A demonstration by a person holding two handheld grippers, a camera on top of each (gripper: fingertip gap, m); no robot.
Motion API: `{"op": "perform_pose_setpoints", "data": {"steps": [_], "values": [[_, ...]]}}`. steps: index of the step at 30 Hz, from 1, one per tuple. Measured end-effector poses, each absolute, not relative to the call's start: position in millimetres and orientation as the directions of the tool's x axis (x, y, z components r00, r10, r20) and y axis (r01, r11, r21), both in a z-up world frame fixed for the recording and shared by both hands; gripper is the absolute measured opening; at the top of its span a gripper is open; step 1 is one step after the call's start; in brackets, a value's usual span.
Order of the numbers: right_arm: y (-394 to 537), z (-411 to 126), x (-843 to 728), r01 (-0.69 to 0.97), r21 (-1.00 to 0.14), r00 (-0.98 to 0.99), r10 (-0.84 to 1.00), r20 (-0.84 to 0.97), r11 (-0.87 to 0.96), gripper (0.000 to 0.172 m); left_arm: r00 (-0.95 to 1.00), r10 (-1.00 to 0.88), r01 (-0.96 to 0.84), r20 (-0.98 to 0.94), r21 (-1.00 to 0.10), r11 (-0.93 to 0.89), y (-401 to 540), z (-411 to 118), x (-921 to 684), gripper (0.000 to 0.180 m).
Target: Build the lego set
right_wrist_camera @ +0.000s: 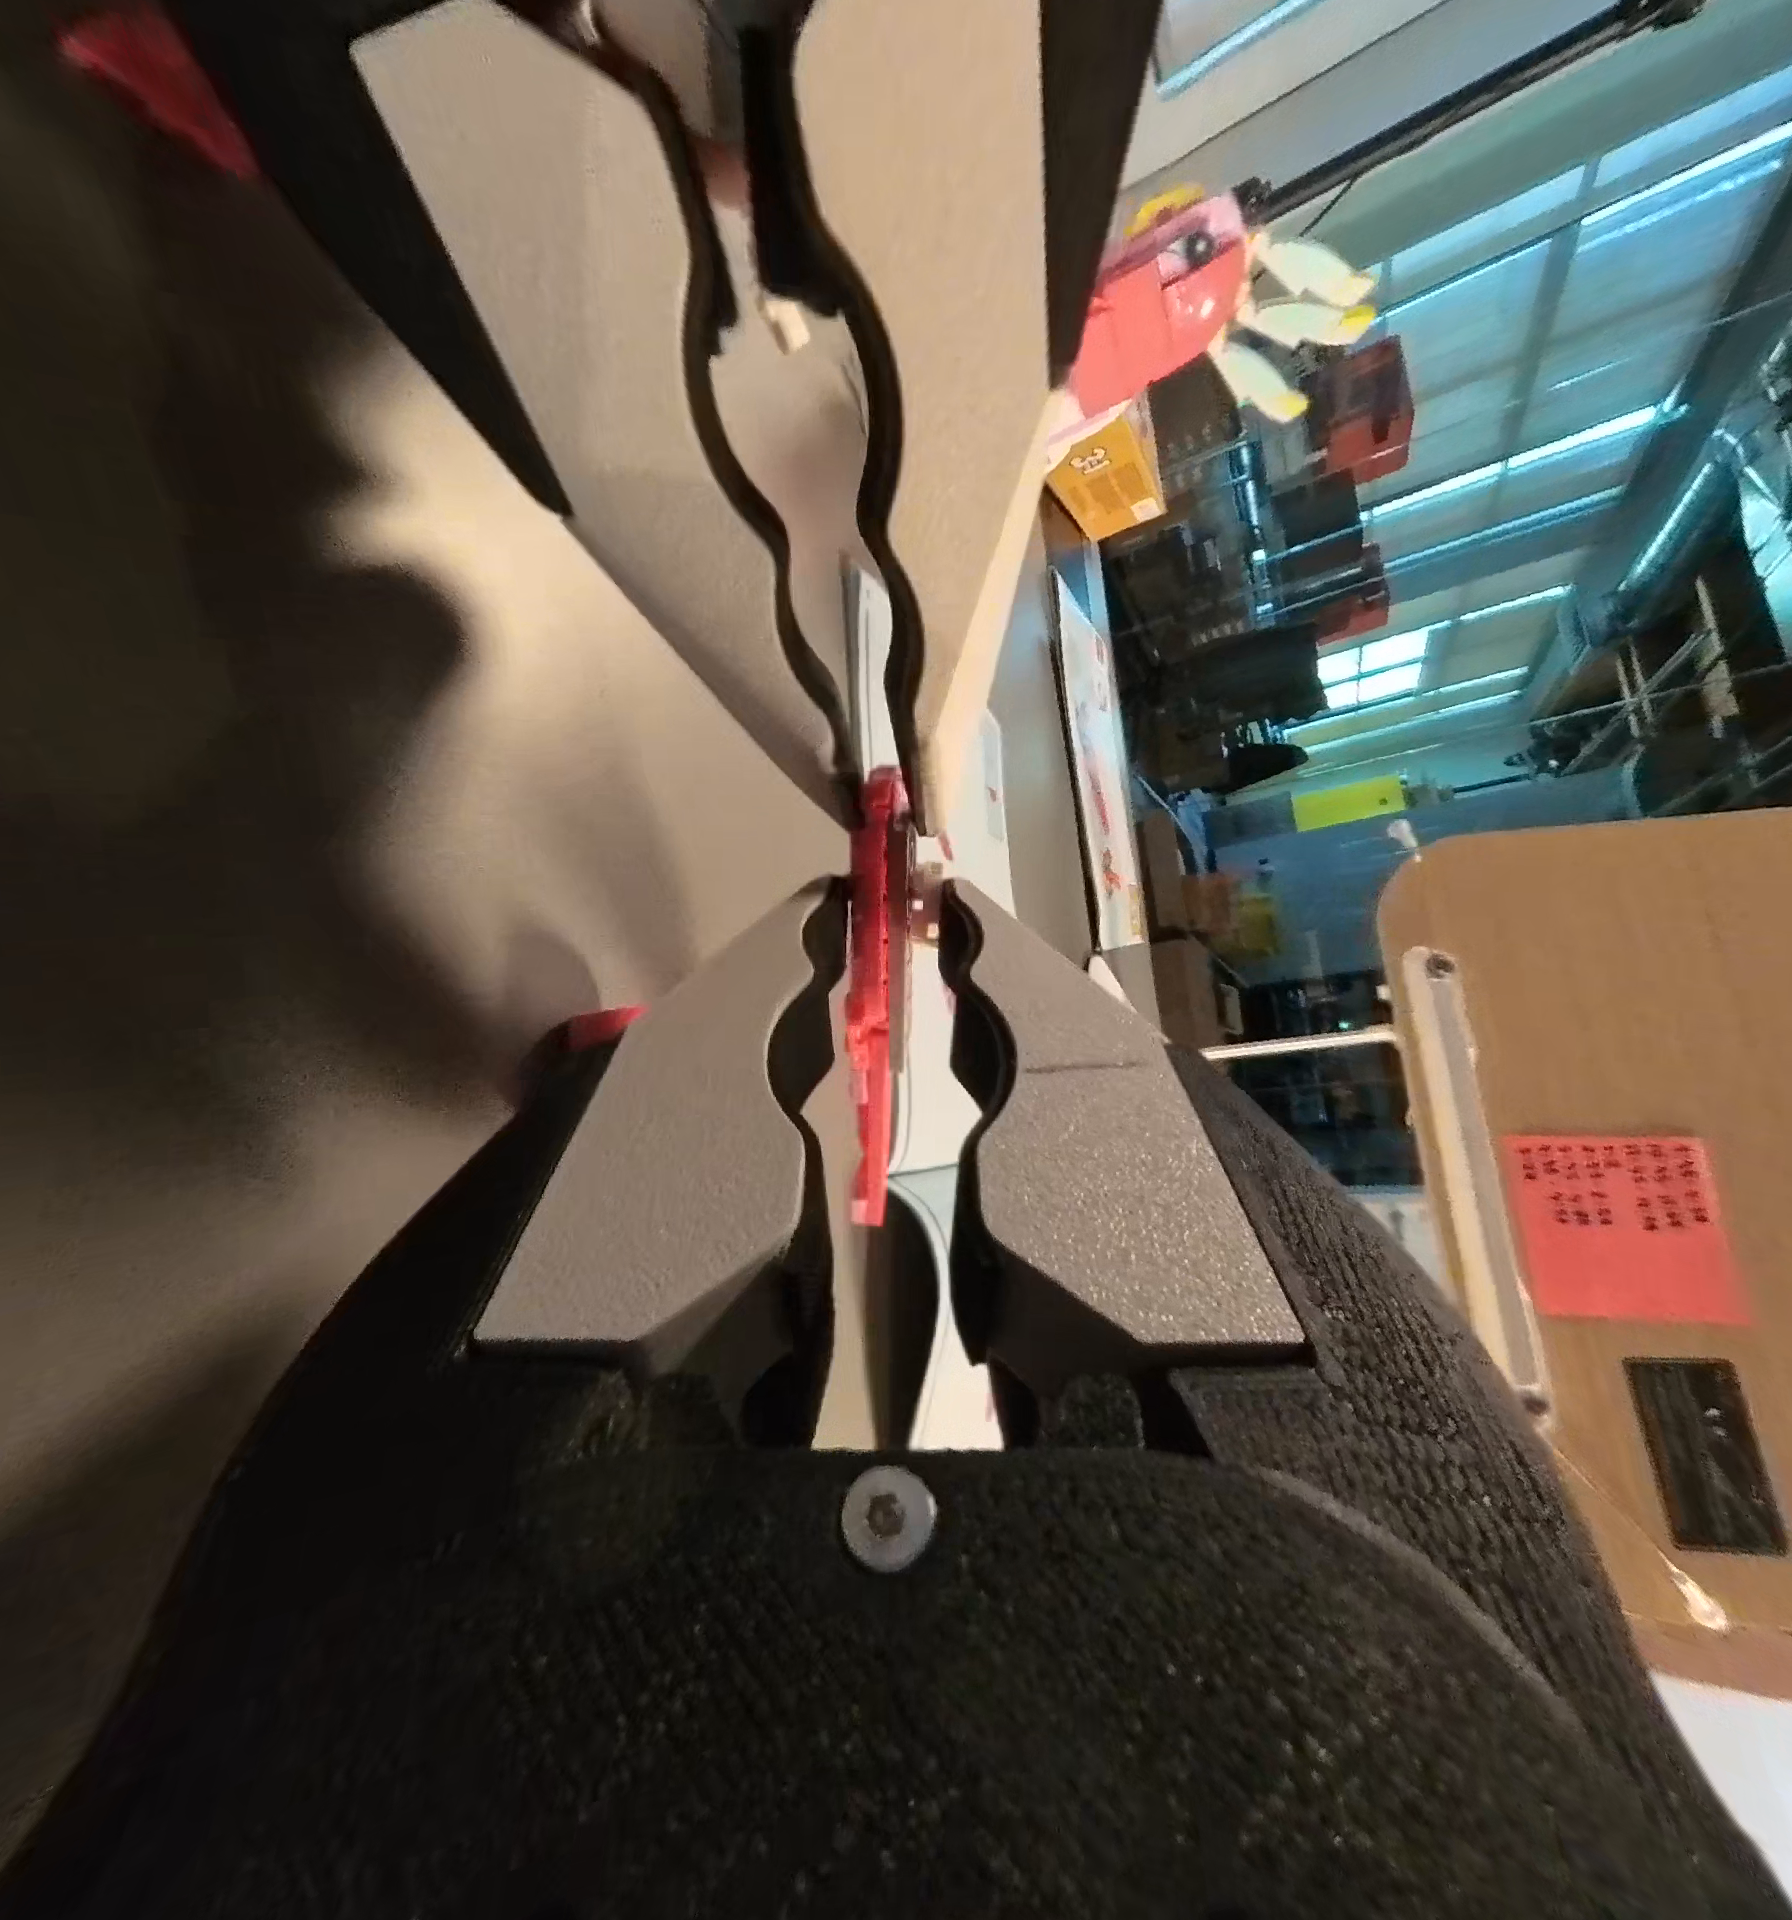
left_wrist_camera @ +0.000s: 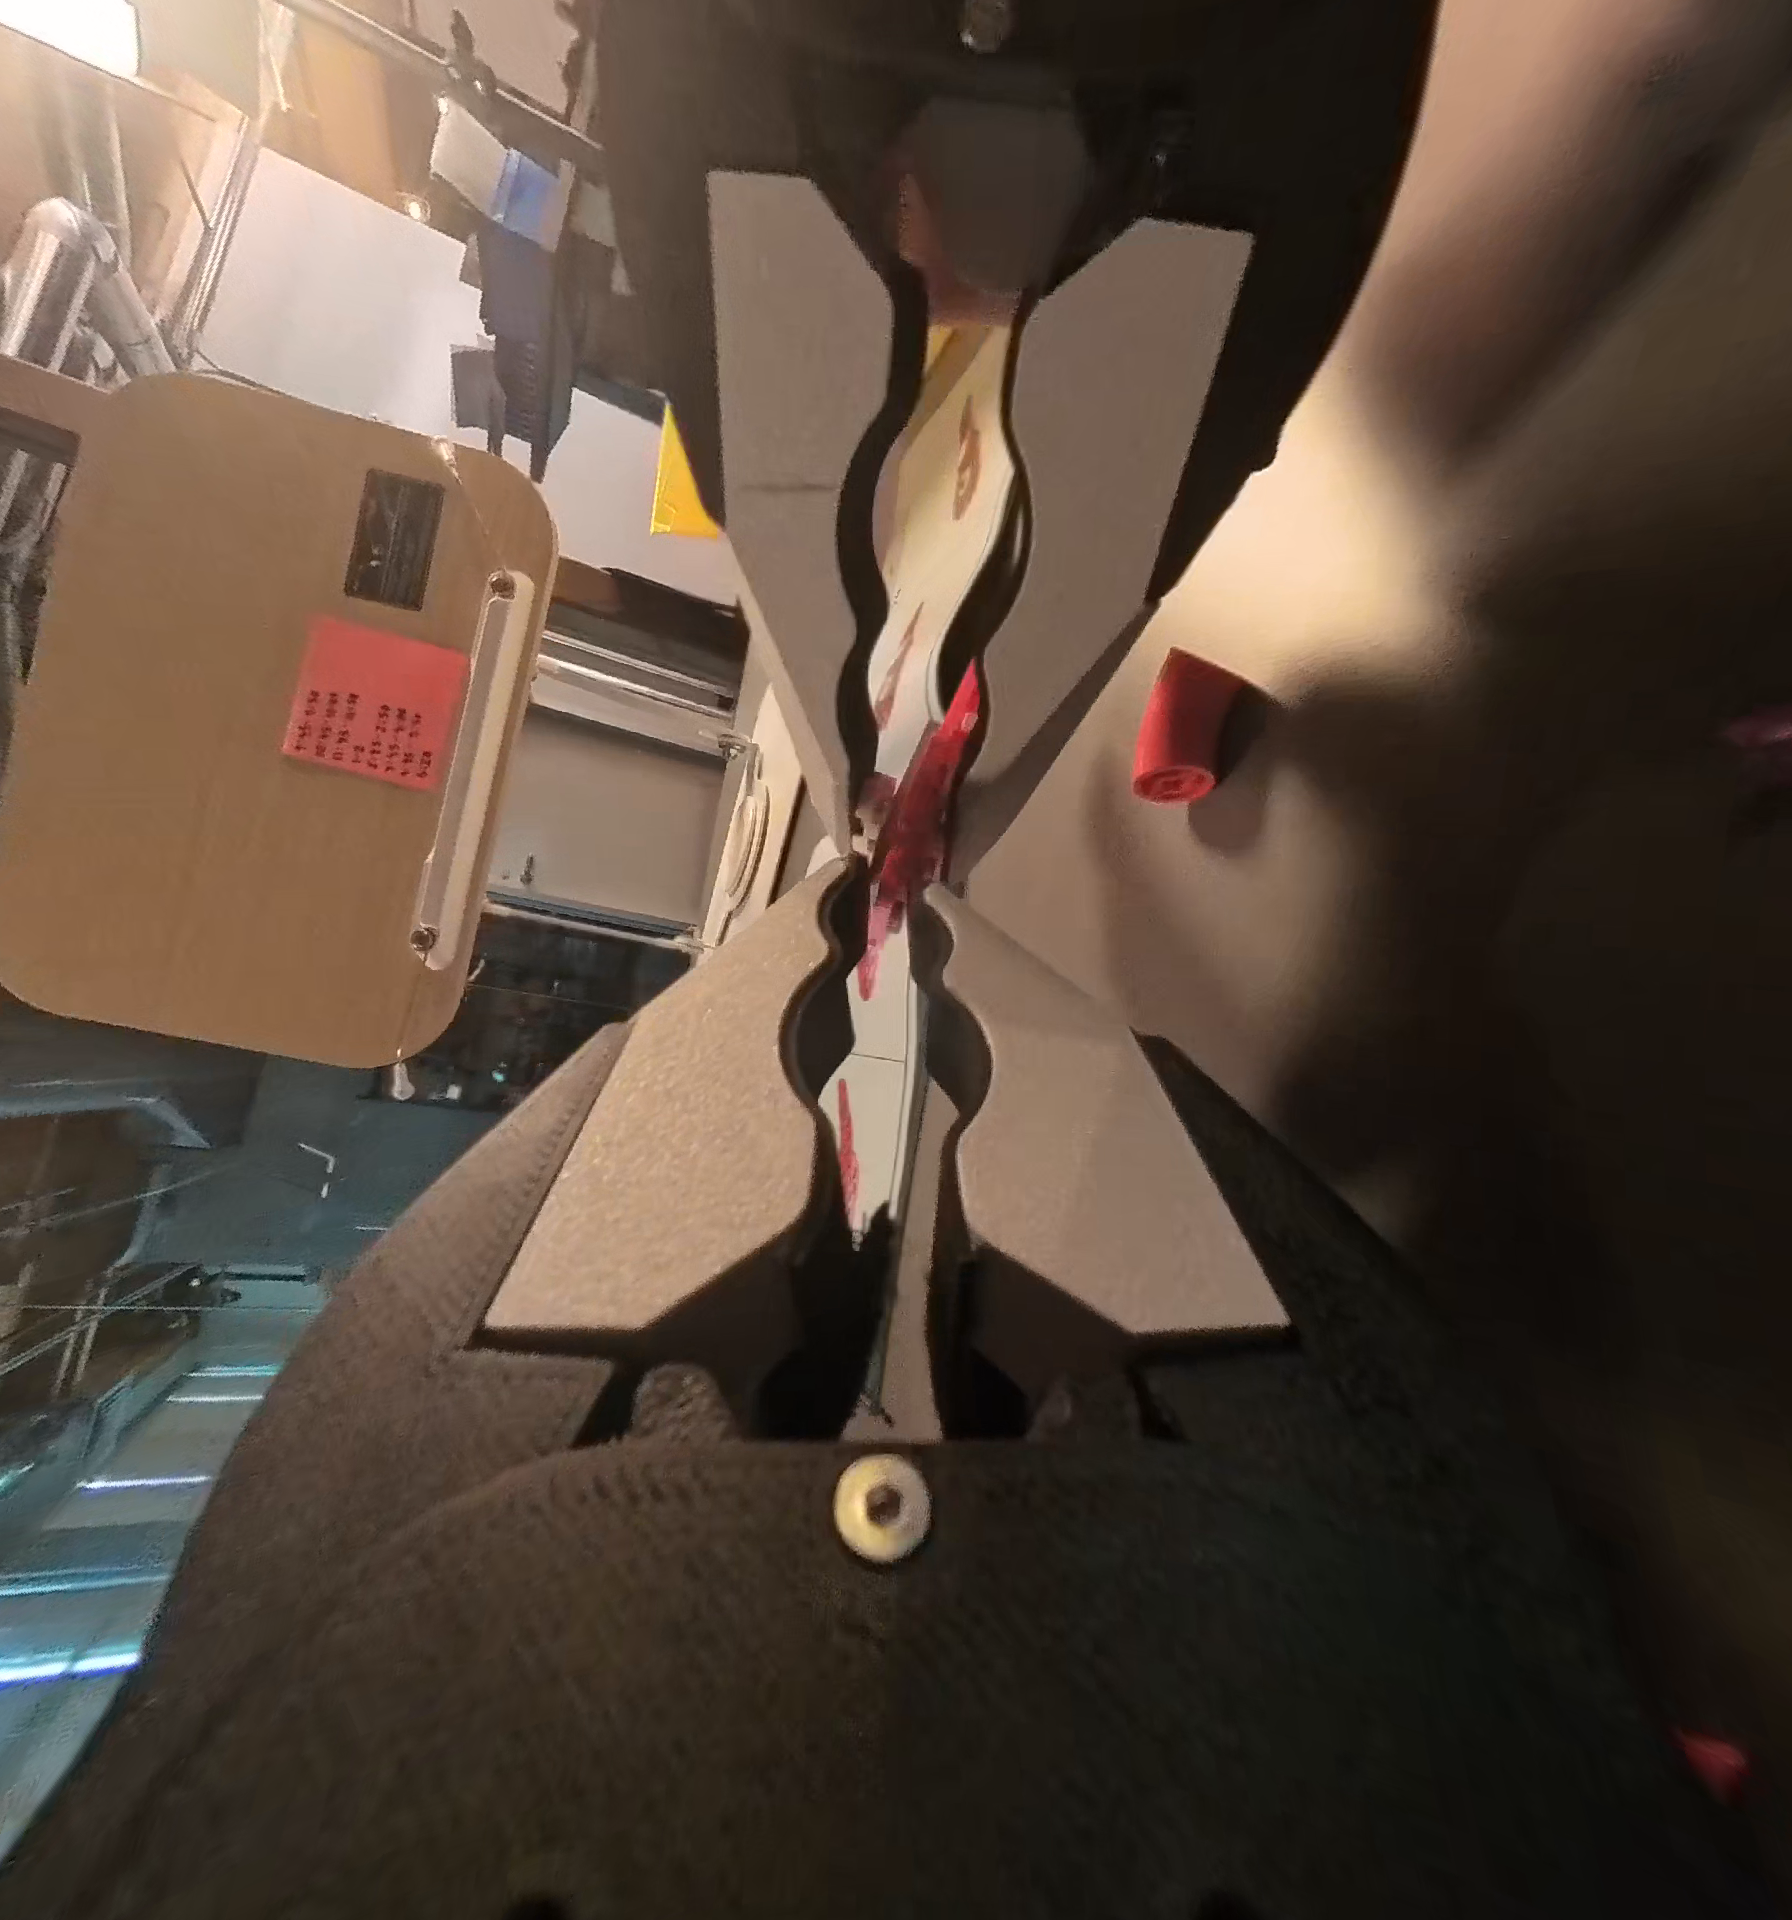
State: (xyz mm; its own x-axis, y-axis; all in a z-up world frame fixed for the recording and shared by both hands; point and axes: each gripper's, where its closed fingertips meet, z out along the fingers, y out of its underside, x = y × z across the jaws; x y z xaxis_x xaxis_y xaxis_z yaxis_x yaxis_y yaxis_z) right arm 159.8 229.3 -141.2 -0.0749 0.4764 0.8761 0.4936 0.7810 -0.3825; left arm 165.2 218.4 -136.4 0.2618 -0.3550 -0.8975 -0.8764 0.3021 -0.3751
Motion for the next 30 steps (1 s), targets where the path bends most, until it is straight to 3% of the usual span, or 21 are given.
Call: {"op": "perform_pose_setpoints", "data": {"steps": [9, 15, 22, 26, 30], "values": [[228, -138, 157, 0.477, -0.366, -0.067, 0.448, 0.891, 0.799, 0.014, 0.295, -0.377, -0.851, -0.878, -0.421, 0.313, 217, -134, 163, 0.006], [232, -140, 156, 0.503, -0.332, -0.069, 0.42, 0.905, 0.798, 0.014, 0.217, -0.277, -0.898, -0.936, -0.303, 0.32, 221, -137, 162, 0.017], [230, -144, 156, 0.503, -0.267, -0.101, 0.362, 0.927, 0.822, 0.014, 0.081, -0.262, -0.93, -0.962, -0.167, 0.326, 219, -142, 162, 0.008], [228, -139, 158, 0.471, -0.342, -0.072, 0.422, 0.904, 0.813, 0.015, 0.124, -0.302, -0.899, -0.945, -0.235, 0.368, 214, -136, 165, 0.006], [220, -138, 157, 0.419, -0.393, -0.073, 0.461, 0.884, 0.819, 0.015, 0.236, -0.443, -0.824, -0.865, -0.42, 0.381, 207, -135, 165, 0.006]]}}
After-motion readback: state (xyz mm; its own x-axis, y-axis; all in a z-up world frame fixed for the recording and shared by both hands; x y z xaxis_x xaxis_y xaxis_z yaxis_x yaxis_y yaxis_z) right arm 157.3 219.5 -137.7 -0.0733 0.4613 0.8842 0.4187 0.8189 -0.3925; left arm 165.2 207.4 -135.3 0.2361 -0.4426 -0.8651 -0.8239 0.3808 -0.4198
